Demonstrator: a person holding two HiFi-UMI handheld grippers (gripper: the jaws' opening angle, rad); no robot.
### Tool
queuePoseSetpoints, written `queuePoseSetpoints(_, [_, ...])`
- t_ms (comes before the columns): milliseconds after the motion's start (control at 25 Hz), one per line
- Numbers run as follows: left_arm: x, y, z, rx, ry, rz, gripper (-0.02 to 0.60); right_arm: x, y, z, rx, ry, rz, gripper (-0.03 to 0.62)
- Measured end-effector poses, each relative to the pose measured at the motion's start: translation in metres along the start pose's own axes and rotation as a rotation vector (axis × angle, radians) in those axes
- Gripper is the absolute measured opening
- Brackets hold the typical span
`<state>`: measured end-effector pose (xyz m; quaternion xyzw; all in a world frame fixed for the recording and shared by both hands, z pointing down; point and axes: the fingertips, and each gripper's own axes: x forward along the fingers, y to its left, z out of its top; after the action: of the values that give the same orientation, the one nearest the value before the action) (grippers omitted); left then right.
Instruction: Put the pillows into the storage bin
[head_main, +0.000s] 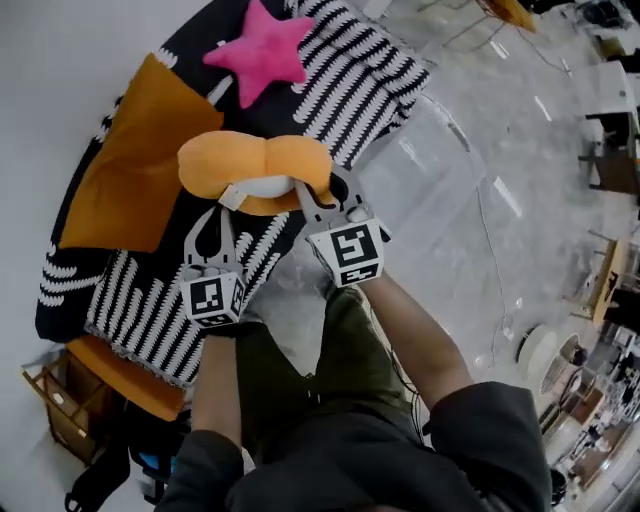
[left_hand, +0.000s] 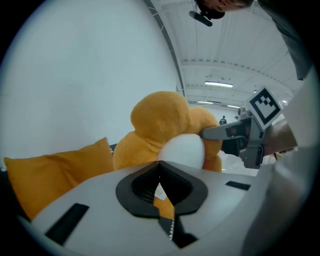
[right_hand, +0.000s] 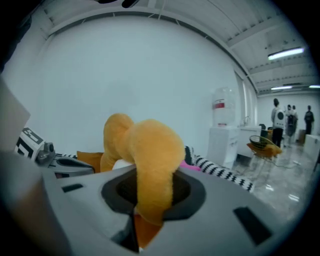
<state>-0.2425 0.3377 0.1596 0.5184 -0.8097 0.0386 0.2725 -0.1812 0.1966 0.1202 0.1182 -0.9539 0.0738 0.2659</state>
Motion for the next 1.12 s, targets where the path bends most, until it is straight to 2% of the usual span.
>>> queuePoseSetpoints(160, [0.078, -0.115, -0.016, 0.030, 0.037, -0.130, 0.000, -0.055, -0.130, -0.056, 0.068, 0.036, -0.148, 0.089])
queuePoseSetpoints(320, [0.137, -0.219, -0.041, 0.066, 0.090, -0.269, 0.000, -0.118, -0.233, -0.118, 0.155, 0.078, -0.304, 0.089])
queuePoseSetpoints(520, [0.200, -0.328, -0.101, 0.109, 0.175, -0.404, 0.000, -0.173, -0.332, -0.215, 0.260, 0.134, -0.451, 0.091])
queuePoseSetpoints(640, [0.231, -0.379, -0.145, 0.122, 0.215, -0.452, 0.000, -0.197, -0.379, -0.285, 0.323, 0.172, -0.520, 0.091])
queuePoseSetpoints(760, [0.251, -0.414, -0.190, 0.131, 0.258, -0.486, 0.000, -0.214, -0.409, -0.354, 0.364, 0.220, -0.575, 0.091])
queuePoseSetpoints(920, [0.254, -0.440, -0.252, 0.160, 0.340, -0.545, 0.000, -0.233, -0.412, -0.434, 0.406, 0.291, -0.635, 0.091])
queuePoseSetpoints(1120, [0.266, -0.468, -0.328, 0.205, 0.436, -0.599, 0.000, -0.232, -0.417, -0.532, 0.426, 0.383, -0.663, 0.095])
